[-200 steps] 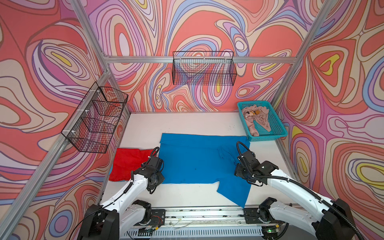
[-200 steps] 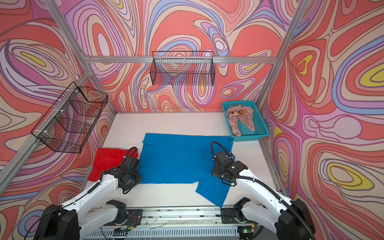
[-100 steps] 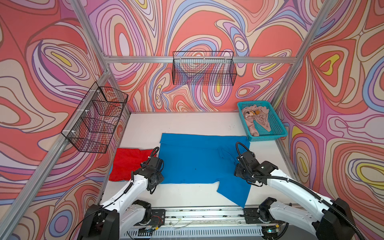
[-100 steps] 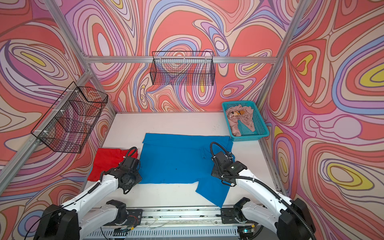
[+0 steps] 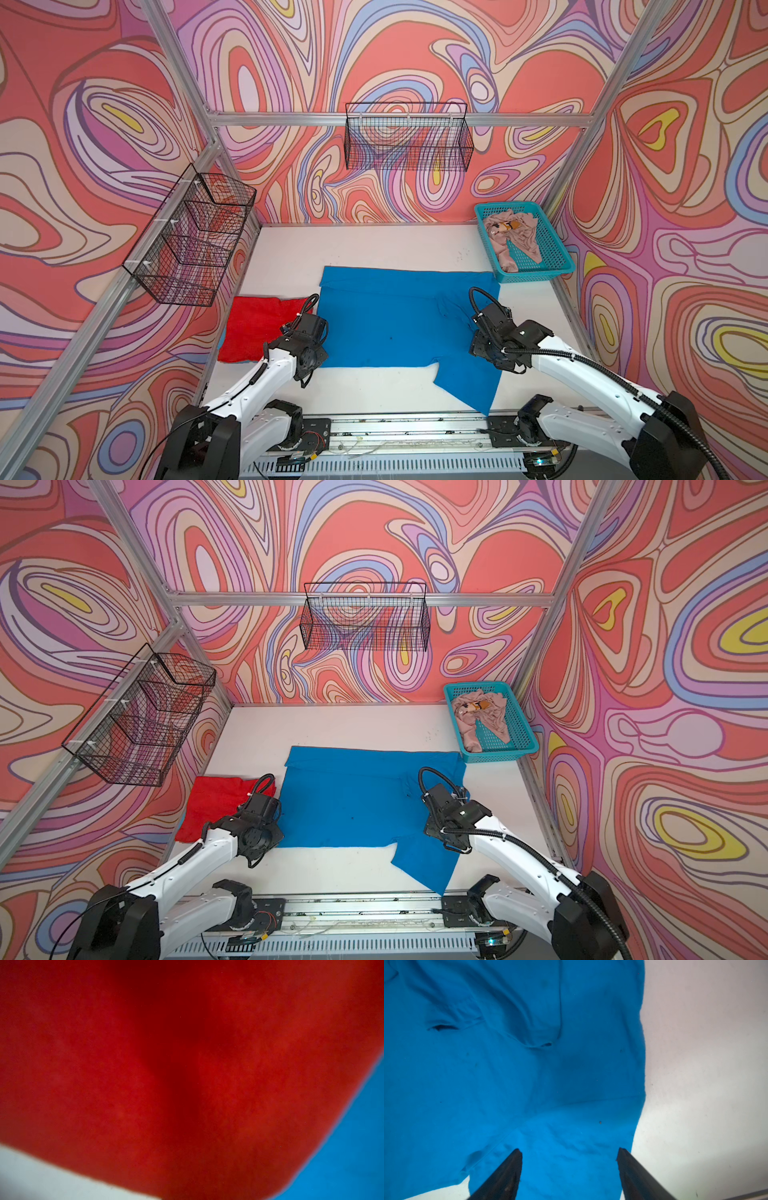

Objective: Fold and stack the t-shirts
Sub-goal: 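Move the right gripper to the blue t-shirt's hem nearest the robot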

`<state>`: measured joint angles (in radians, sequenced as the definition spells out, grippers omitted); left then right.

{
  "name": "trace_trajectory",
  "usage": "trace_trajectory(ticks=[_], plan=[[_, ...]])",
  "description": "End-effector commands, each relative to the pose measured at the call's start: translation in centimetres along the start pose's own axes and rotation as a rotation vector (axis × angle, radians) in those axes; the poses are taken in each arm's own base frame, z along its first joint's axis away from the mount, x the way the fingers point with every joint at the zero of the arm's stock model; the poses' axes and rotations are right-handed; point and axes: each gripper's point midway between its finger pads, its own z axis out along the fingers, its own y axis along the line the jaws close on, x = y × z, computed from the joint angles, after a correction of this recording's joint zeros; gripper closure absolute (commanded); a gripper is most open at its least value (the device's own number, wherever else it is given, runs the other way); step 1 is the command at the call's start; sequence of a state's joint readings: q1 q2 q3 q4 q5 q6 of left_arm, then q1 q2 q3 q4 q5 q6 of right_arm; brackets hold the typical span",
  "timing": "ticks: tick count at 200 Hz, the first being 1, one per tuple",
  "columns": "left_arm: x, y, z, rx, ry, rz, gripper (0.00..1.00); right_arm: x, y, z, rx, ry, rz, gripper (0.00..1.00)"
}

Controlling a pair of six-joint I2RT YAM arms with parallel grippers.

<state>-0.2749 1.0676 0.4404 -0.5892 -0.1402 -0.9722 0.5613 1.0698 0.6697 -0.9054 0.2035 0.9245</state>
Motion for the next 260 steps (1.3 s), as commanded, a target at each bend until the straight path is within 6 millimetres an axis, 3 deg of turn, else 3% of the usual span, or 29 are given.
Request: trace_trajectory(ticks=[1,53,81,87,121,170,213,248,260], plan=[[1.0,0.4,0.4,-0.011,0.044,-0.001,0.97,0.8,-0.7,-0.3,0.039,0.029,0.022,0.24],[0.2,-1.2,-0.9,0.036,0.036,-0.003,1.0,4.8,-1.1,1.1,0.073,0.138,-0.027,0.25],[0.0,-1.7,-1.5,0.045,0.035,-0.001,1.0,5.9,-1.4,0.7,0.11,0.159,-0.078,0.25],[-0.9,-2.7,-2.3,0.074,0.016,-0.007,1.0,6.1,-1.1,0.5,0.097,0.158,-0.094,0.25],[-1.5,-3.4,-3.3,0.092,0.003,-0.012,1.0,8.9,1.6,-0.2,-0.005,0.21,-0.228,0.27],[-1.7,-3.8,-4.0,0.101,0.0,0.007,1.0,12.6,2.7,0.7,0.043,0.24,-0.448,0.28],[-0.8,-2.4,-2.6,0.051,0.021,0.029,1.0,13.0,4.2,1.1,0.016,0.235,-0.471,0.28],[-0.5,-1.3,-2.3,0.011,0.016,0.039,1.0,12.7,4.0,1.1,0.051,0.226,-0.504,0.26],[-0.7,-0.9,-2.4,-0.003,0.002,0.043,0.94,12.6,3.9,1.0,0.051,0.222,-0.505,0.26]])
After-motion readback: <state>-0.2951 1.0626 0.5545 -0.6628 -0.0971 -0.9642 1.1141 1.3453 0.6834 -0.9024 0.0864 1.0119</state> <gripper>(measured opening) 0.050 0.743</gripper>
